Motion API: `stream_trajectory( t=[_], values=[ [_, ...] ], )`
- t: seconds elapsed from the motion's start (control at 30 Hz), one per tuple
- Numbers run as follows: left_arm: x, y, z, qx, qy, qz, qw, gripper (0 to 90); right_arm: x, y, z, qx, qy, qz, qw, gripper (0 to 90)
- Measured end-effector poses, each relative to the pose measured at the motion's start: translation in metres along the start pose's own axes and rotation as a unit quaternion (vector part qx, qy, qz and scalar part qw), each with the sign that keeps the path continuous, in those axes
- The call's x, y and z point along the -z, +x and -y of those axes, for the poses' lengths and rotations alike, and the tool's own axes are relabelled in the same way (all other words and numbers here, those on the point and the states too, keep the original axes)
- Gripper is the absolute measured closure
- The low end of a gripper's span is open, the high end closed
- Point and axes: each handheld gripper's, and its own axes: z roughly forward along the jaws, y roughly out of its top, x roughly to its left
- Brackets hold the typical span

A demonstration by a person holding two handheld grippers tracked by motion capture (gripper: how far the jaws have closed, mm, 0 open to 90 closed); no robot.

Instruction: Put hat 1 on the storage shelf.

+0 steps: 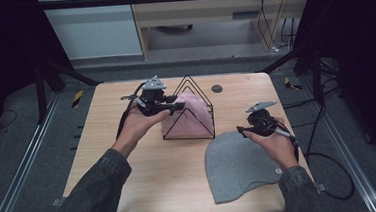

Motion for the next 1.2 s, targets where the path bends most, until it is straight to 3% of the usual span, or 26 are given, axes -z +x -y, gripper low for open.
stream_trajectory(
  t=[0.2, 0.27, 0.4, 0.63, 0.87, 1.2],
  values=[
    [0.010, -0.002, 0.002, 0.007, -0.009, -0.007, 0.9999, 47.3, -0.003, -0.004, 0.005, -0.007, 0.010, -0.001, 0.9999, 44.4],
    [0.014, -0.004, 0.005, 0.007, -0.006, -0.014, 0.9999, 39.2, -0.005, -0.007, 0.007, -0.011, 0.016, -0.001, 0.9998, 43.6],
    [0.026, -0.008, 0.015, -0.007, 0.009, -0.031, 0.9995, 29.0, -0.010, -0.013, 0.010, -0.019, 0.029, -0.008, 0.9994, 40.5],
    [0.041, -0.011, 0.040, -0.002, 0.028, -0.031, 0.9991, 15.6, -0.026, -0.019, 0.016, -0.025, 0.063, -0.021, 0.9975, 45.0],
    [0.046, -0.015, 0.064, 0.002, 0.045, -0.025, 0.9986, 10.6, -0.041, -0.024, 0.023, -0.038, 0.081, -0.023, 0.9957, 44.2],
    [0.049, -0.015, 0.084, 0.005, 0.058, -0.027, 0.9979, 9.1, -0.049, -0.023, 0.029, -0.041, 0.105, -0.022, 0.9934, 40.7]
  ],
)
